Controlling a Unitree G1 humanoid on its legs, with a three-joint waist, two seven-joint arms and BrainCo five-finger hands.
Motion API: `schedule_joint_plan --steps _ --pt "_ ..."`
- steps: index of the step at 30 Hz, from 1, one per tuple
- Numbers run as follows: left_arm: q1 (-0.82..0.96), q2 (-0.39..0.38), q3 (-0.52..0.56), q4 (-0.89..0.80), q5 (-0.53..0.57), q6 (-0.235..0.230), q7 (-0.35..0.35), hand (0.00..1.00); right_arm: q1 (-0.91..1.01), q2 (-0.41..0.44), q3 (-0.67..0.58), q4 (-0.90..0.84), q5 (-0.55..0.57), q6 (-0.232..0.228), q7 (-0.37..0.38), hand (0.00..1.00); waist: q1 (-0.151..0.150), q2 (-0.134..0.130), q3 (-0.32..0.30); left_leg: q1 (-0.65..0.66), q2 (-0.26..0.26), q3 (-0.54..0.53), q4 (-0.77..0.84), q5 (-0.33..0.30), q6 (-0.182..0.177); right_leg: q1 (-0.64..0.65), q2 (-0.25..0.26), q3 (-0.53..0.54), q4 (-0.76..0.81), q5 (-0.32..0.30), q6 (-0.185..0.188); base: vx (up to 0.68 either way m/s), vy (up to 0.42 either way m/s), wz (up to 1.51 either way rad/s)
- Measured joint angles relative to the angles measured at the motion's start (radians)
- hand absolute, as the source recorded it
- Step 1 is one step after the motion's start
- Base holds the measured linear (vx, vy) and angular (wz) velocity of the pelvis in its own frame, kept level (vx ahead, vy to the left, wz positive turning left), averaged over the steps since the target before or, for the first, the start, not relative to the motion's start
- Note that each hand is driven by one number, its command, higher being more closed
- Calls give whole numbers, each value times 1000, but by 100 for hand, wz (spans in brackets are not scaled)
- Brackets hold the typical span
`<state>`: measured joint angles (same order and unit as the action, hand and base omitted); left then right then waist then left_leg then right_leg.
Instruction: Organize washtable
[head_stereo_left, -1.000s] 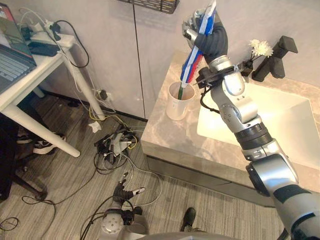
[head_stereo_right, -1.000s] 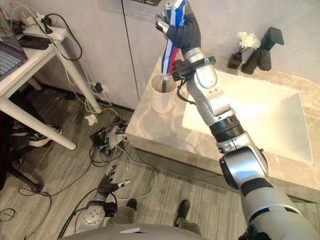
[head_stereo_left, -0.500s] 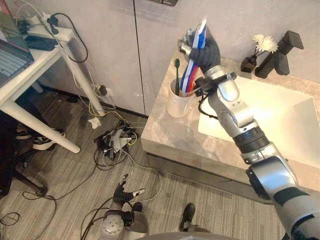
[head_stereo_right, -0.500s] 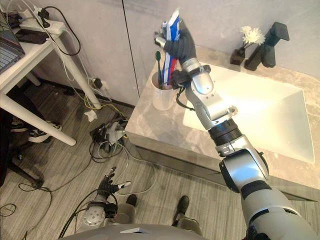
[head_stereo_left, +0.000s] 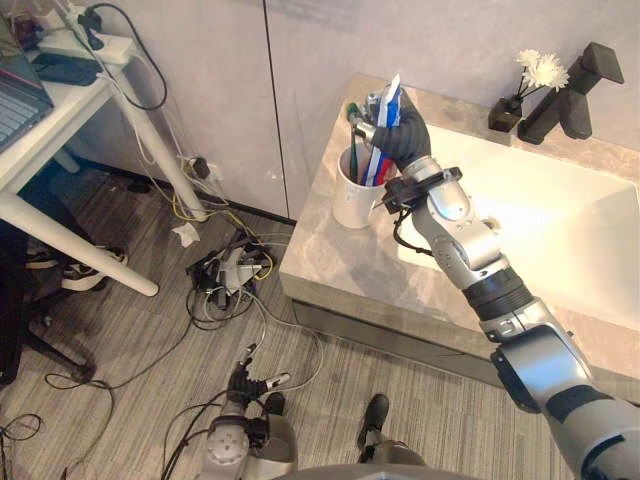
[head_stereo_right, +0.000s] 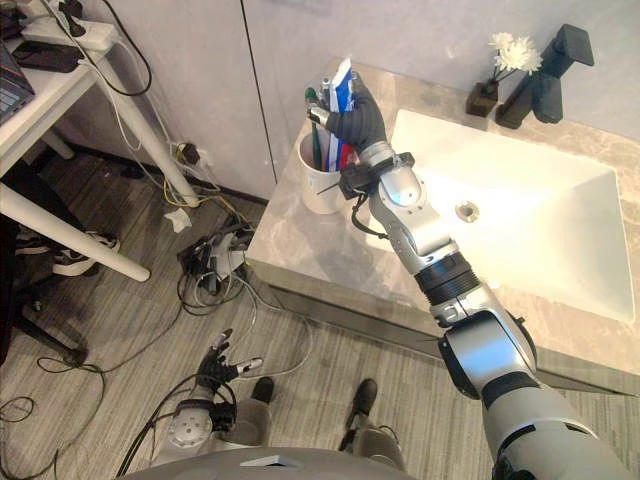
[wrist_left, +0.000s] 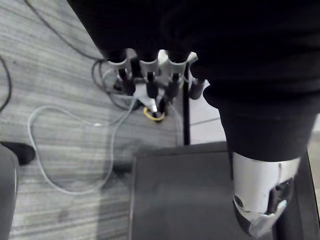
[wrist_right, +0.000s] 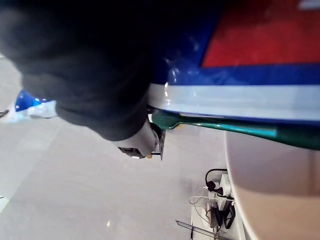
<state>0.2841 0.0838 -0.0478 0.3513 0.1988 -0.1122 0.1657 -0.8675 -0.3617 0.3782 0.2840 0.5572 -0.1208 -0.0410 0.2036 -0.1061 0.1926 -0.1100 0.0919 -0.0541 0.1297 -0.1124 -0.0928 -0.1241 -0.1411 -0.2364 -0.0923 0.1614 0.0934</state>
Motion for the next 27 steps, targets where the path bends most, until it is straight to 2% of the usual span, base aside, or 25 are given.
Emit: schedule_joint_plan --steps 14,18,23,27 --pt "-4 0 1 0 1 0 3 0 18 13 7 -20 -28 -3 -1 0 -2 -1 -1 -1 1 2 5 0 0 0 2 4 0 2 -2 0 0 0" --pt "-4 -1 1 0 2 0 8 0 73 22 -2 -99 -28 -9 -1 0 -3 -4 -2 1 1 4 3 0 0 0 1 5 0 2 -2 0 0 0" --pt "-4 -2 2 0 3 0 12 0 80 28 -30 -111 -27 -11 -1 0 -4 -6 -4 12 1 9 3 0 0 0 2 9 0 4 -2 -2 0 -3" --pt "-3 -2 6 1 4 0 12 0 125 30 -56 -212 -27 -31 1 0 -6 -15 -10 14 1 14 3 0 0 0 2 15 0 6 -3 -6 3 -3"
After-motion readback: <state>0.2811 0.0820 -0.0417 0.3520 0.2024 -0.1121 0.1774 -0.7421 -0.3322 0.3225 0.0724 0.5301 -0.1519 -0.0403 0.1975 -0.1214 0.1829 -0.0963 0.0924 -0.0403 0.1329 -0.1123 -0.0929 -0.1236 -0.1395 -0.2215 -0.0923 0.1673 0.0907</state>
